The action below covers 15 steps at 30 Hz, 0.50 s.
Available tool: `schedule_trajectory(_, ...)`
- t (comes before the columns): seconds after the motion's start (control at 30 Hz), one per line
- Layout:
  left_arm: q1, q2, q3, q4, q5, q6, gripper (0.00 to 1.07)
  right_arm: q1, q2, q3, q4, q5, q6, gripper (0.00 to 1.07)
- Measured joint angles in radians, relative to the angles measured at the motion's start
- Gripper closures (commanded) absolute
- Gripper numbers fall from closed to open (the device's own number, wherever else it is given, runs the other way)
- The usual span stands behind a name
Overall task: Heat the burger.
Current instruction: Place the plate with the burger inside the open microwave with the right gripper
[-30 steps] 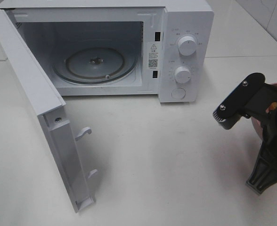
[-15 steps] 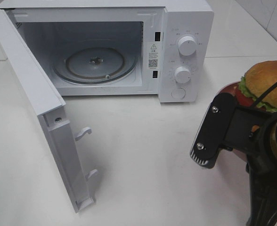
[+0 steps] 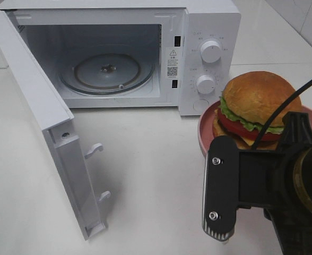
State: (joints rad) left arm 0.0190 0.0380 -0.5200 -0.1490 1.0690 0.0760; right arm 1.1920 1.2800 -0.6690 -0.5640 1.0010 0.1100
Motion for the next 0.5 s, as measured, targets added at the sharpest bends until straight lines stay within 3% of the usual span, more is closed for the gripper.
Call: schedule_trajectory(0.5,0.0,0.0,0.0,0.0,0.0,0.0,0.09,0.0,0.0,0.002,-0.002,-0.106,-0.313,1.07)
